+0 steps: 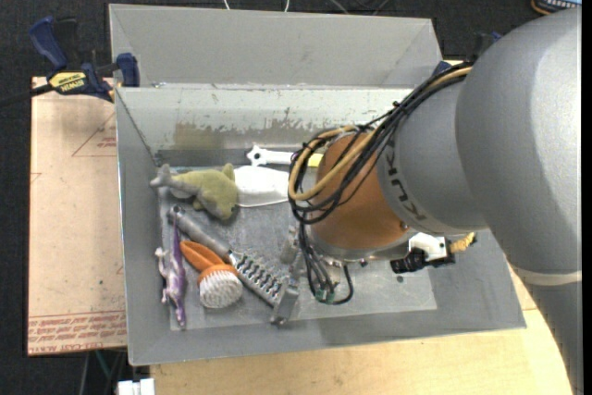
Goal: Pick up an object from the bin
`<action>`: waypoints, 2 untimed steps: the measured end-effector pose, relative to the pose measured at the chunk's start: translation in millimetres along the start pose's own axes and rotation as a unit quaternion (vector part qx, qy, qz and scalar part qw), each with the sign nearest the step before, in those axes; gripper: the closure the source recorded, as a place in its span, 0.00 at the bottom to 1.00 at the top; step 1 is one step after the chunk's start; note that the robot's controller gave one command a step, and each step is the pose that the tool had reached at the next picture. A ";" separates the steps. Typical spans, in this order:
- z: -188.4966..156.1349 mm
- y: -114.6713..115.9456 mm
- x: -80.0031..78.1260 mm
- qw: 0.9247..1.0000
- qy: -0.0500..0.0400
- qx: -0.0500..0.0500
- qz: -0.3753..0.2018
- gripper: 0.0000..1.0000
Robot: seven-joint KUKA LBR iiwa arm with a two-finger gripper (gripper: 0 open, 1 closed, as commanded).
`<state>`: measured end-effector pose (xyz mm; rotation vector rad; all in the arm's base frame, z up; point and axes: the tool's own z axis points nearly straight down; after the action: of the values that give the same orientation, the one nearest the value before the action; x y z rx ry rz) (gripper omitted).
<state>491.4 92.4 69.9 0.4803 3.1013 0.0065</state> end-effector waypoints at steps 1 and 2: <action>-0.6 10.8 7.0 1.000 -0.003 0.000 -0.026 1.00; -0.6 10.7 6.9 1.000 -0.003 0.000 -0.026 1.00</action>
Offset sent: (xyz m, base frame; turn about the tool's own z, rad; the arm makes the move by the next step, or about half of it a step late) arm 0.0000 0.0000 0.0000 0.0000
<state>488.0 104.7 70.5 0.3983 3.1077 0.0041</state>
